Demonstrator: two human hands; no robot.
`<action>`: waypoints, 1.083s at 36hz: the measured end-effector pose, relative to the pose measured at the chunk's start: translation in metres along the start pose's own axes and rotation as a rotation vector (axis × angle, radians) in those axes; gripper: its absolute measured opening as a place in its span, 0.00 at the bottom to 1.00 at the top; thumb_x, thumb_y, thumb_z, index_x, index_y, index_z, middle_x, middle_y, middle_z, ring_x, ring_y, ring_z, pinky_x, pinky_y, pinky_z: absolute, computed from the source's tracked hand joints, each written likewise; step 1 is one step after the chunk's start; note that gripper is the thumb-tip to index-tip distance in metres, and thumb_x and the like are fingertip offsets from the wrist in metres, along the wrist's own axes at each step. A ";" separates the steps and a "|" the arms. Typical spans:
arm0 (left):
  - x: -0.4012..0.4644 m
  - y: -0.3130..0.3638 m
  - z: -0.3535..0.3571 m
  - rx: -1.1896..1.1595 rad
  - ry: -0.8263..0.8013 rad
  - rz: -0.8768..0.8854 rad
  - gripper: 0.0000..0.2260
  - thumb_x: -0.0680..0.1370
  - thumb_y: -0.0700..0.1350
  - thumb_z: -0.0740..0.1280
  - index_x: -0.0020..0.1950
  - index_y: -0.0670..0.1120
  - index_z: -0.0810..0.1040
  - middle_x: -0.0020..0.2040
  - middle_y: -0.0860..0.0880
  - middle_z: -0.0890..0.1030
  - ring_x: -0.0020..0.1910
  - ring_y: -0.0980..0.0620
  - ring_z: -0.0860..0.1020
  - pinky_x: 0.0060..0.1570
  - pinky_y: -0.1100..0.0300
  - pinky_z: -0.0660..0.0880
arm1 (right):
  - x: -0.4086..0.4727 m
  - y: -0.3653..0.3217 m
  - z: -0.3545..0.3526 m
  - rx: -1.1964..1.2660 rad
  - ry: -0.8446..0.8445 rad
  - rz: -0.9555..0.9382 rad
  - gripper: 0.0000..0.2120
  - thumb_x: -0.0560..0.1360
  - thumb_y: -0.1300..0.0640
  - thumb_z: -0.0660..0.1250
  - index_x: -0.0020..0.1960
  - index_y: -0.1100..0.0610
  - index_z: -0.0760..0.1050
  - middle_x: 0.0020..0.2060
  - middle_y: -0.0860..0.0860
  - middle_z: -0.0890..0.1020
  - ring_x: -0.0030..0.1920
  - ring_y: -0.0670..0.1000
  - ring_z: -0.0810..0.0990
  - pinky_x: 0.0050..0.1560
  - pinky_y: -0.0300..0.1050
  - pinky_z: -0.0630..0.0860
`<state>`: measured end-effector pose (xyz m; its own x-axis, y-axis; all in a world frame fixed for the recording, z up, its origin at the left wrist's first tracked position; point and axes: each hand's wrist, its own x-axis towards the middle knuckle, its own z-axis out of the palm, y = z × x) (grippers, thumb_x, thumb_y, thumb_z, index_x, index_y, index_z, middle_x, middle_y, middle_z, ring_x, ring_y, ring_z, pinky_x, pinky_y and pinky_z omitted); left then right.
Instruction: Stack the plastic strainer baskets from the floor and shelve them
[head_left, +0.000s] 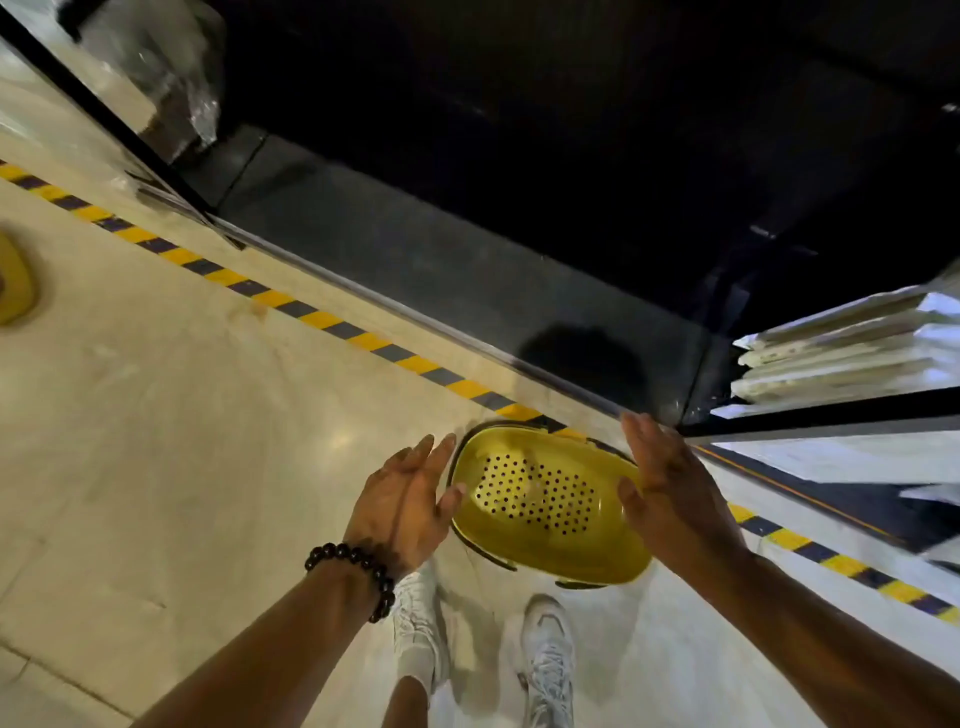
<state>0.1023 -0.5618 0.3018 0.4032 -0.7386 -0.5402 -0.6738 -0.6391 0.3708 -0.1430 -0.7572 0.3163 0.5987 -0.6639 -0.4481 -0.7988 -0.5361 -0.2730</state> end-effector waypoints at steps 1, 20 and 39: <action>-0.006 0.004 -0.013 0.056 0.029 0.013 0.29 0.84 0.61 0.56 0.85 0.56 0.55 0.83 0.47 0.62 0.80 0.45 0.63 0.78 0.49 0.62 | 0.001 -0.011 -0.014 -0.045 0.007 -0.030 0.36 0.82 0.50 0.63 0.84 0.52 0.50 0.82 0.56 0.58 0.81 0.60 0.59 0.78 0.58 0.63; -0.248 -0.001 -0.316 0.173 0.559 -0.158 0.29 0.84 0.64 0.49 0.84 0.58 0.53 0.83 0.49 0.62 0.80 0.42 0.61 0.78 0.41 0.58 | -0.080 -0.319 -0.302 -0.366 0.165 -0.540 0.36 0.84 0.46 0.58 0.84 0.52 0.43 0.84 0.50 0.50 0.83 0.55 0.49 0.80 0.55 0.56; -0.462 -0.218 -0.419 0.195 0.650 -0.525 0.31 0.84 0.65 0.51 0.85 0.57 0.45 0.85 0.48 0.55 0.83 0.39 0.56 0.80 0.40 0.56 | -0.156 -0.653 -0.312 -0.388 0.157 -0.986 0.34 0.83 0.42 0.59 0.83 0.50 0.51 0.82 0.50 0.60 0.81 0.55 0.57 0.78 0.58 0.63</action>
<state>0.3220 -0.1711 0.7876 0.9273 -0.3719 -0.0431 -0.3711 -0.9282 0.0254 0.3034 -0.4661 0.8301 0.9926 0.1078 -0.0559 0.0981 -0.9833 -0.1533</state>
